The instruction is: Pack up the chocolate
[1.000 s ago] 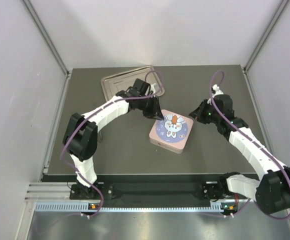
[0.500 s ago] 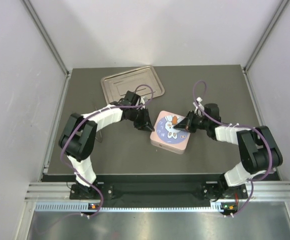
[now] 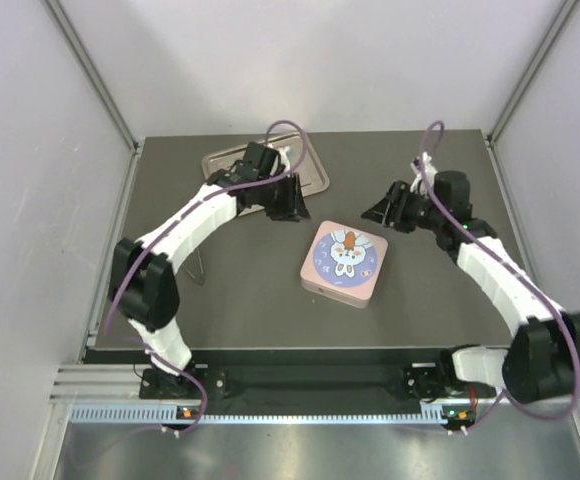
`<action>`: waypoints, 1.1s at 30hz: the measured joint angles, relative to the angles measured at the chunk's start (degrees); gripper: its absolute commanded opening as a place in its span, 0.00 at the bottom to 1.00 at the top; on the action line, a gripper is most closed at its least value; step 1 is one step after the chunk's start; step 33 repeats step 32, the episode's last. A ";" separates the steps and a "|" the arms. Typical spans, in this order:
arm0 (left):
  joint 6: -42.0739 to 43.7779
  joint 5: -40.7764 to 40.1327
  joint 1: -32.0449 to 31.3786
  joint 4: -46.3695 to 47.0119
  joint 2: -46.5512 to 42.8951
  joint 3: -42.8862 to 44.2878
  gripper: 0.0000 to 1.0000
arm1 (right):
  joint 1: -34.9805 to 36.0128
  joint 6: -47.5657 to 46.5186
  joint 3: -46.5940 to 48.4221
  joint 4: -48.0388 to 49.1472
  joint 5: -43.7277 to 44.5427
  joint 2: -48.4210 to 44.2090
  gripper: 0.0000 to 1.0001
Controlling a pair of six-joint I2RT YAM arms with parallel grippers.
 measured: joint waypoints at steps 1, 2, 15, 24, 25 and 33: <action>0.61 -0.72 0.04 -0.46 -1.81 1.20 0.48 | 0.00 -0.74 2.10 -2.69 1.92 -2.25 0.79; 1.18 -1.25 0.04 -0.55 -3.98 1.97 0.54 | 0.11 -1.73 4.20 -5.42 4.04 -4.48 0.92; 4.13 -5.05 0.04 10.58 -37.27 -9.01 0.99 | 0.31 -8.52 17.11 -28.28 27.63 -26.49 1.00; 4.33 -8.00 0.04 13.33 -42.03 -15.26 0.99 | 0.39 -10.43 17.09 -29.90 31.17 -33.57 1.00; 4.35 -8.00 0.04 13.46 -42.03 -15.26 0.99 | 0.39 -10.54 17.09 -30.01 31.34 -33.51 1.00; 4.50 -7.98 0.04 13.81 -42.03 -15.23 0.99 | 0.37 -10.82 17.09 -30.27 31.89 -33.07 1.00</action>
